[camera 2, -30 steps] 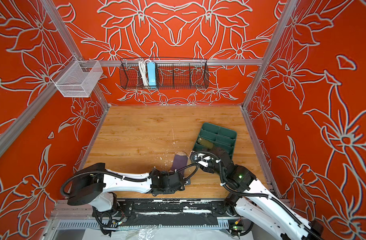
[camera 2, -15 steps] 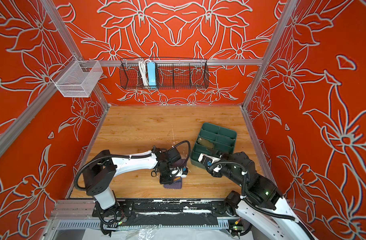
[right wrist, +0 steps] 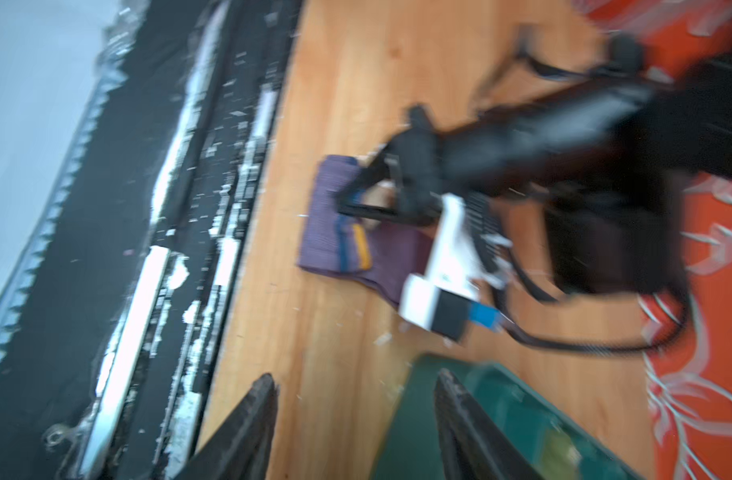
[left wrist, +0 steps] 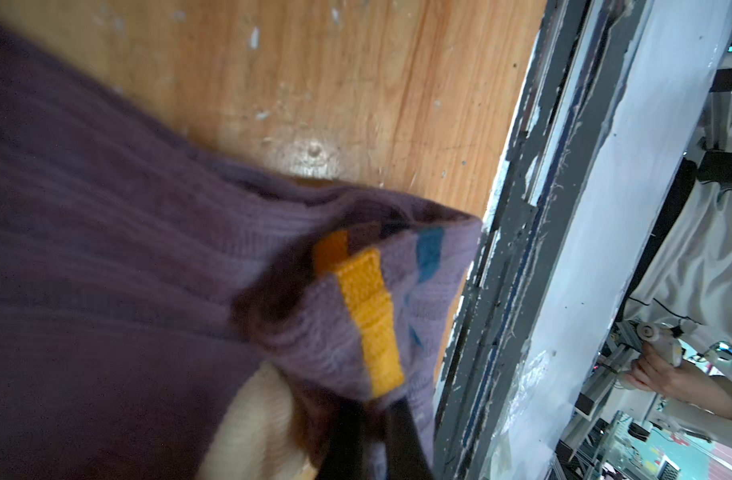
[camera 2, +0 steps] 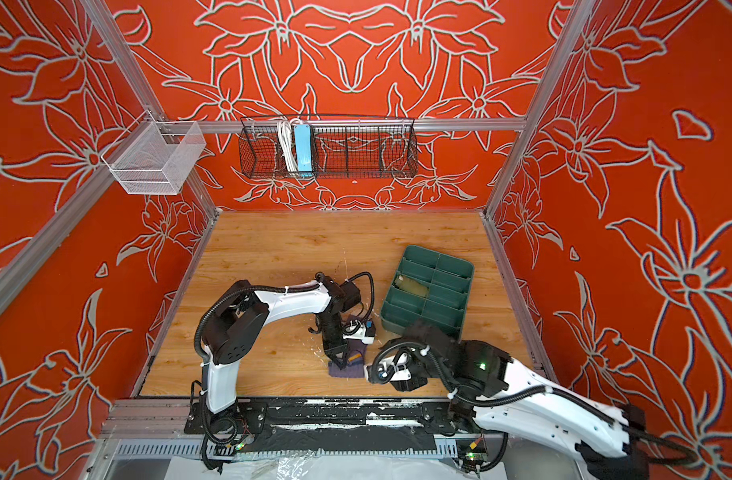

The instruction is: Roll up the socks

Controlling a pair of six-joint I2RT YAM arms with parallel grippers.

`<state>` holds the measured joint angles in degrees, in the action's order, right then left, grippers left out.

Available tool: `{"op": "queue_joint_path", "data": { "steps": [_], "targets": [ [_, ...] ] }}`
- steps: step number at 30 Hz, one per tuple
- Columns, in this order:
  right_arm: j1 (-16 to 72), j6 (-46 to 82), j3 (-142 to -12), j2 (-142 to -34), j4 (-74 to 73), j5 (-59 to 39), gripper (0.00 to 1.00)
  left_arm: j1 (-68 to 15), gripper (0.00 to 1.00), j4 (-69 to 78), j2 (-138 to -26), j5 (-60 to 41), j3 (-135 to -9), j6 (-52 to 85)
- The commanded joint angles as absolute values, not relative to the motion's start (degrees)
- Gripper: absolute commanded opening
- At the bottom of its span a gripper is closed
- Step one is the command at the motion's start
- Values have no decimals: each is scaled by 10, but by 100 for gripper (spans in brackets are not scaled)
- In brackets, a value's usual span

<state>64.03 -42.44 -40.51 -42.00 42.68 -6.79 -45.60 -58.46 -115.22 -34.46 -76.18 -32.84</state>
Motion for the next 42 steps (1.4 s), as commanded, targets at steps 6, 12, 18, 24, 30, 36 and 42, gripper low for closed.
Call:
{"op": "queue_joint_path", "data": {
  "steps": [6, 12, 18, 24, 30, 36, 42],
  "targets": [
    [712, -326, -343, -582, 175, -6, 65, -454, 0, -599, -1170, -347, -747, -338],
    [713, -295, -316, -684, 71, 37, 65, -453, 0, -597, -1169, -346, -747, -338],
    [713, -291, -320, -740, 41, 79, 68, -453, 0, -599, -1169, -349, -751, -338],
    [713, -307, -348, -799, 54, 77, 69, -453, 0, -598, -1161, -347, -753, -334],
    [714, -320, -388, -863, 90, 57, 53, -453, 0, -598, -1145, -336, -754, -330],
    [729, -313, -398, -860, 133, 40, 17, -444, 0, -569, -1125, -308, -749, -308],
    [746, -306, -396, -830, 190, 22, 0, -410, 9, -494, -1073, -269, -723, -255]
  ]
}}
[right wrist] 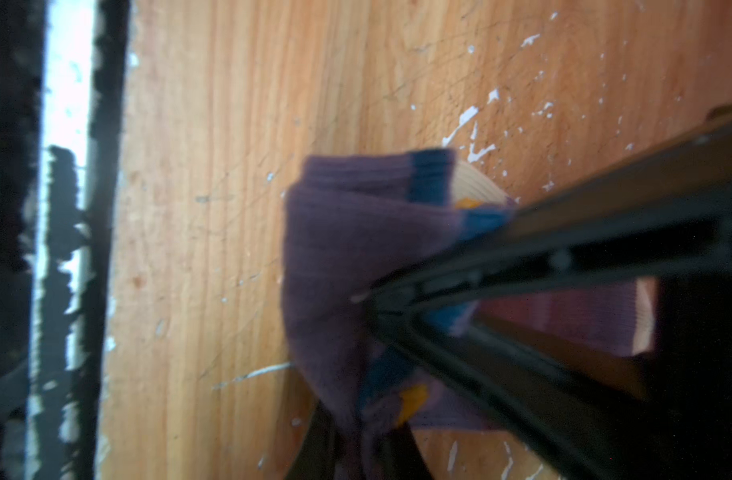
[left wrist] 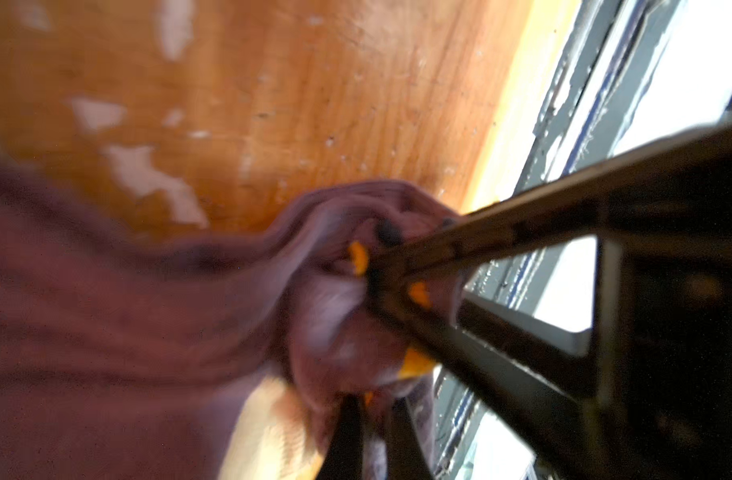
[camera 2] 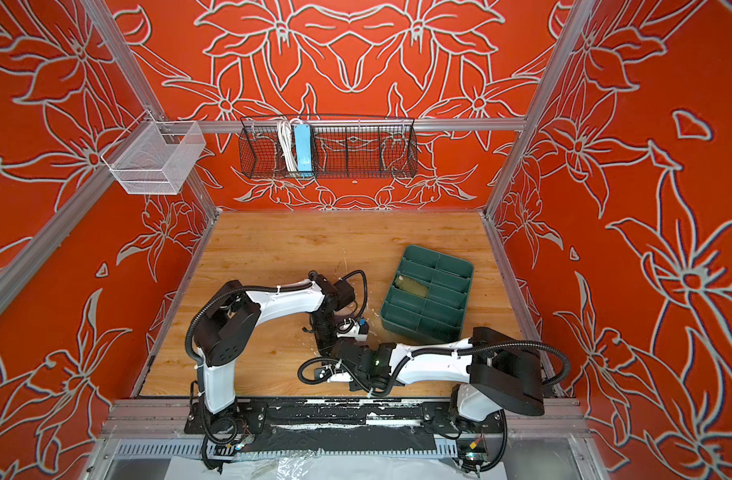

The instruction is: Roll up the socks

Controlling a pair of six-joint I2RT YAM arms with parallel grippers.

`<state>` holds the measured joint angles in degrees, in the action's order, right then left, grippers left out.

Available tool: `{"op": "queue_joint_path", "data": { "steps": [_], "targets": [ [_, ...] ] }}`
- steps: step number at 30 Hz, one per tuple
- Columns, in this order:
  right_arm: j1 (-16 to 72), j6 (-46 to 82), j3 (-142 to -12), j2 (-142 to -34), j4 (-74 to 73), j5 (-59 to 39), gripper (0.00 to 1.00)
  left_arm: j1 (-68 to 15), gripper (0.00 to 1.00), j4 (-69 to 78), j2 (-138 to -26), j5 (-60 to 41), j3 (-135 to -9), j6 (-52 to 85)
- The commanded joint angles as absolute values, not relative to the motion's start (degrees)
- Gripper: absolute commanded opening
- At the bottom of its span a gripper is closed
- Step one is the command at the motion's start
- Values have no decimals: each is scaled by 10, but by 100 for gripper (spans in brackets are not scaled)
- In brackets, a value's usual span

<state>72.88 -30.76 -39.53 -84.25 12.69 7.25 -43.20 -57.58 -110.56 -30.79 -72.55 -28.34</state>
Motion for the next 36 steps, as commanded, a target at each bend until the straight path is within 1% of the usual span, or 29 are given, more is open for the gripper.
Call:
{"op": "queue_joint_path", "data": {
  "steps": [1, 5, 8, 10, 13, 17, 19, 21, 22, 25, 27, 30, 33, 36],
  "targets": [
    [746, -305, -398, -826, 204, 14, 0, -408, 14, -489, -1065, -260, -720, -256],
    [744, -300, -411, -826, 253, -19, 0, -405, 31, -473, -1034, -215, -701, -252],
    [727, -287, -419, -826, 271, -51, 0, -402, 40, -451, -993, -174, -672, -241],
    [710, -284, -426, -825, 281, -71, 0, -399, 43, -442, -954, -136, -652, -235],
    [670, -285, -446, -824, 300, -132, 0, -395, 47, -418, -864, -41, -616, -228],
    [605, -299, -486, -846, 344, -240, 0, -393, 54, -362, -686, 108, -565, -236],
    [580, -310, -509, -870, 373, -280, 0, -393, 55, -338, -594, 144, -549, -265],
    [563, -322, -529, -898, 402, -313, 0, -393, 59, -314, -502, 141, -532, -309],
    [555, -330, -542, -916, 421, -328, 0, -393, 60, -308, -461, 120, -526, -338],
    [542, -353, -572, -969, 470, -354, 0, -393, 62, -308, -372, 31, -511, -426],
    [537, -363, -591, -1000, 499, -358, 0, -393, 62, -324, -341, -27, -511, -477],
    [529, -366, -611, -1027, 521, -364, 0, -394, 62, -350, -327, -89, -523, -512],
    [514, -368, -624, -1048, 531, -376, 0, -397, 62, -376, -342, -155, -528, -528],
    [497, -371, -636, -1071, 542, -386, 0, -423, 61, -389, -370, -167, -519, -530]
  ]
}}
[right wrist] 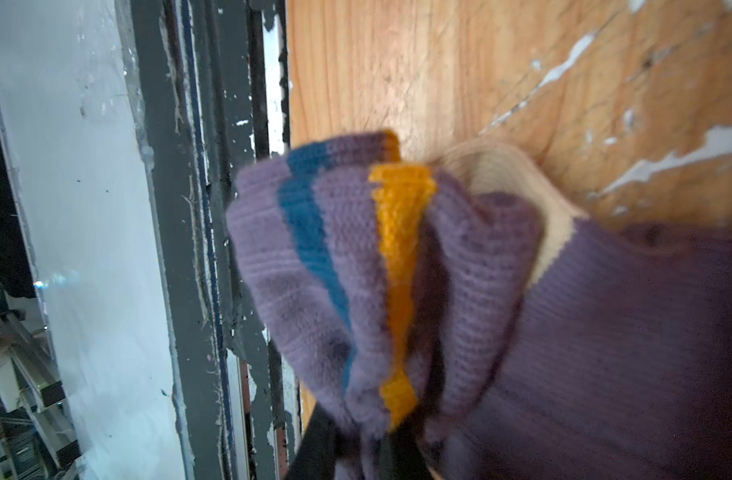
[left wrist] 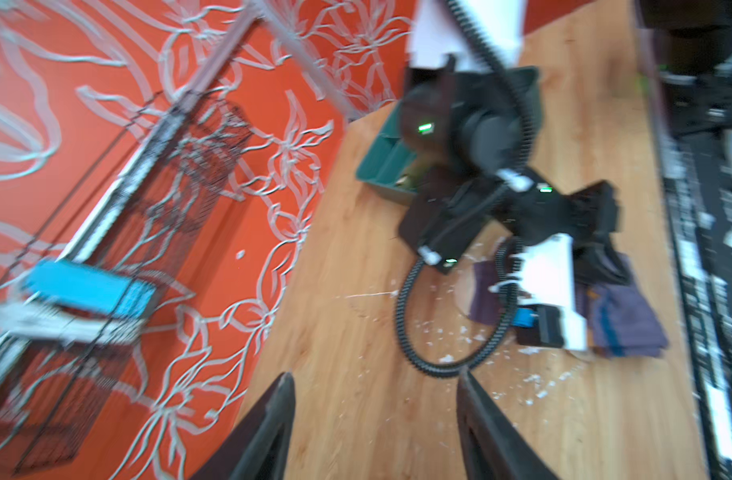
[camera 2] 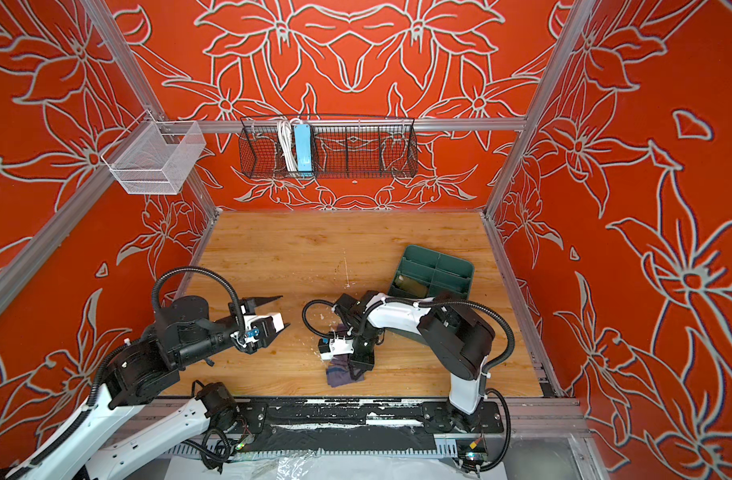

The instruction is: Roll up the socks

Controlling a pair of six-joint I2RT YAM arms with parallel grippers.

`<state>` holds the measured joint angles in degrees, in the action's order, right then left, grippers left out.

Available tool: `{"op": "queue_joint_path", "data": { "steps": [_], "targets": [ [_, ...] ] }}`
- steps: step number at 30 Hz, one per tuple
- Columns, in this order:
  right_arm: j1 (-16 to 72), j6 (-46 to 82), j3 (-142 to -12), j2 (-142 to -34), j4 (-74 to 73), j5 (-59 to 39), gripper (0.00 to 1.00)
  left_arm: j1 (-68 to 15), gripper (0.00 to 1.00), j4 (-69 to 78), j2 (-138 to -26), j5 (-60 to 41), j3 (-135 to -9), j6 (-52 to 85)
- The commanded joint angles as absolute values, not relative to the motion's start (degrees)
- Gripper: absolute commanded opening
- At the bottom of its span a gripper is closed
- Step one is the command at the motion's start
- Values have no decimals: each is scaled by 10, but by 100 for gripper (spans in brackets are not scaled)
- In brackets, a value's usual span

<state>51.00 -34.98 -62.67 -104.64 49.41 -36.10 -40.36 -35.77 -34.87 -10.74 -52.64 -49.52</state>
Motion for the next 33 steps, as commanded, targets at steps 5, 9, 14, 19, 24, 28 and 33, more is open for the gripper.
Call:
{"op": "queue_joint_path", "data": {
  "steps": [5, 9, 14, 19, 24, 28, 33],
  "targets": [
    [486, -374, -646, -1094, 550, -391, 0, -574, 61, -391, -415, -34, -474, -549],
    [482, -371, -651, -1102, 552, -391, 0, -724, 61, -349, -489, 83, -437, -486],
    [481, -369, -653, -1105, 552, -390, 0, -829, 60, -243, -630, 211, -410, -369],
    [480, -367, -652, -1105, 549, -387, 0, -831, 61, -212, -738, 261, -433, -246],
    [480, -367, -653, -1103, 548, -382, 0, -831, 62, -184, -795, 283, -408, -205],
    [480, -367, -653, -1103, 547, -380, 0, -829, 62, -163, -855, 309, -401, -187],
    [480, -367, -654, -1099, 545, -383, 0, -823, 59, -192, -929, 309, -434, -153]
  ]
}}
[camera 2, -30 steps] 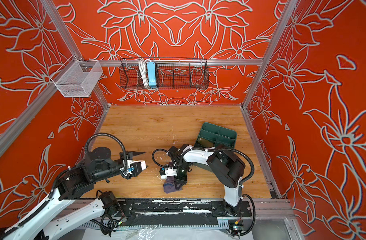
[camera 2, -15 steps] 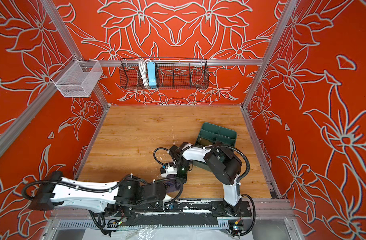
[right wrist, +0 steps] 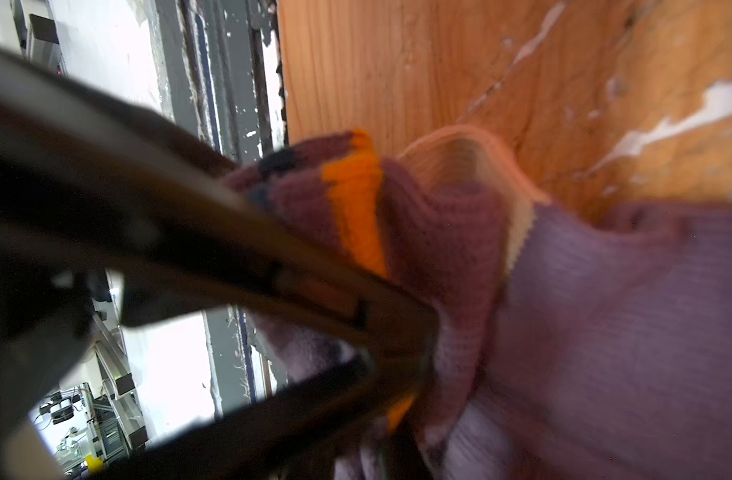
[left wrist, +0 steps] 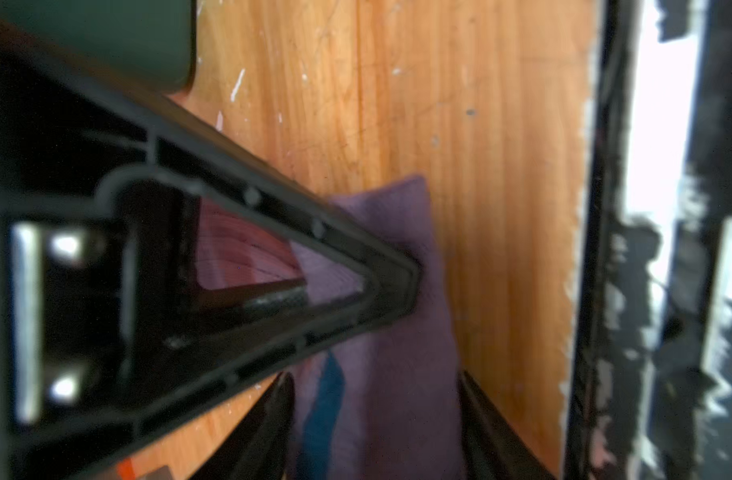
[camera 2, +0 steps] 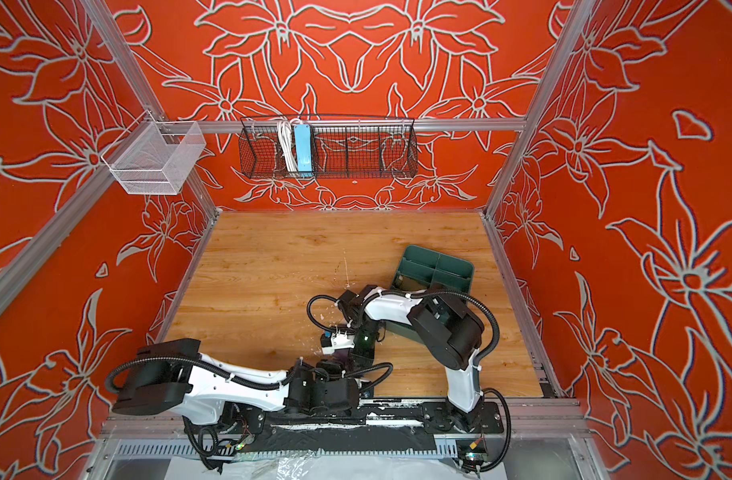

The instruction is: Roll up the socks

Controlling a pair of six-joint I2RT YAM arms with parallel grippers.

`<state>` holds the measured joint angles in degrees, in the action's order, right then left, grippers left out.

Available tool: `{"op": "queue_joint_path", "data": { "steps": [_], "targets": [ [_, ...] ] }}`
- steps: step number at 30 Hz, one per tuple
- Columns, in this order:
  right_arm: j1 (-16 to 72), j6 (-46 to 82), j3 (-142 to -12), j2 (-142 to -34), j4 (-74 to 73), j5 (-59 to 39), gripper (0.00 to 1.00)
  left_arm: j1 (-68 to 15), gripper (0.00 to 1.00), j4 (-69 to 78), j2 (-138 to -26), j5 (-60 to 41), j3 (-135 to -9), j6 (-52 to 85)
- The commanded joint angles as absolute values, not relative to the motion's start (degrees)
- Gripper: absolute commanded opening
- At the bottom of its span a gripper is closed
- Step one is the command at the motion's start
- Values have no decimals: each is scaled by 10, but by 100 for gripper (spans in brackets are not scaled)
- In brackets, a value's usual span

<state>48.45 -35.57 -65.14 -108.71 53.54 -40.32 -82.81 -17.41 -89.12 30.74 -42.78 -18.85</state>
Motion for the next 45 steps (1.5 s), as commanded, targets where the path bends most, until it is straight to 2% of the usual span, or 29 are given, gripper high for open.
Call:
{"op": "queue_joint_path", "data": {
  "steps": [1, 3, 4, 6, 7, 9, 10, 12, 13, 14, 15, 16, 20, 25, 29, 31, 34, 36, 39, 42, 45],
  "targets": [
    [480, -367, -654, -1098, 545, -383, 0, -823, 55, -190, -938, 308, -437, -153],
    [480, -367, -655, -1099, 545, -382, 0, -822, 46, -186, -948, 302, -442, -155],
    [480, -368, -655, -1097, 544, -380, 0, -823, 36, -189, -951, 300, -444, -156],
    [480, -365, -652, -1090, 538, -377, 0, -820, 22, -192, -951, 291, -446, -158],
    [479, -361, -650, -1083, 531, -373, 0, -819, 17, -197, -950, 288, -446, -159],
    [478, -343, -646, -1065, 516, -353, 0, -817, 15, -211, -944, 274, -443, -163],
    [477, -336, -642, -1055, 509, -342, 10, -817, 15, -219, -942, 268, -442, -165],
    [477, -323, -626, -1021, 488, -306, 36, -815, 9, -231, -935, 245, -438, -172],
    [477, -317, -616, -1005, 478, -293, 45, -815, 8, -236, -933, 237, -437, -173],
    [477, -316, -607, -983, 472, -281, 67, -815, 6, -242, -930, 226, -436, -176],
    [477, -316, -599, -961, 468, -268, 92, -815, 5, -245, -926, 214, -434, -179],
    [476, -316, -593, -942, 464, -257, 98, -816, 4, -247, -923, 205, -433, -182],
    [470, -310, -569, -840, 444, -176, 98, -814, 2, -256, -916, 181, -429, -193],
    [442, -308, -516, -668, 320, 39, 98, -806, 2, -269, -908, 137, -440, -205],
    [405, -311, -458, -536, 143, 227, 98, -759, 2, -334, -927, -1, -497, -238],
    [395, -306, -446, -484, 87, 280, 98, -724, 4, -378, -954, -70, -534, -256],
    [392, -330, -454, -420, 125, 234, 97, -661, 6, -436, -1006, -182, -587, -288],
    [392, -361, -451, -381, 179, 157, 92, -629, 6, -471, -1045, -217, -626, -305],
    [400, -400, -434, -330, 237, 105, 91, -591, 6, -507, -1095, -276, -675, -322],
    [426, -447, -426, -302, 289, 109, 91, -563, 5, -537, -1139, -313, -717, -322],
    [488, -501, -421, -310, 348, 147, 91, -554, 5, -543, -1152, -330, -728, -313]
  ]
}}
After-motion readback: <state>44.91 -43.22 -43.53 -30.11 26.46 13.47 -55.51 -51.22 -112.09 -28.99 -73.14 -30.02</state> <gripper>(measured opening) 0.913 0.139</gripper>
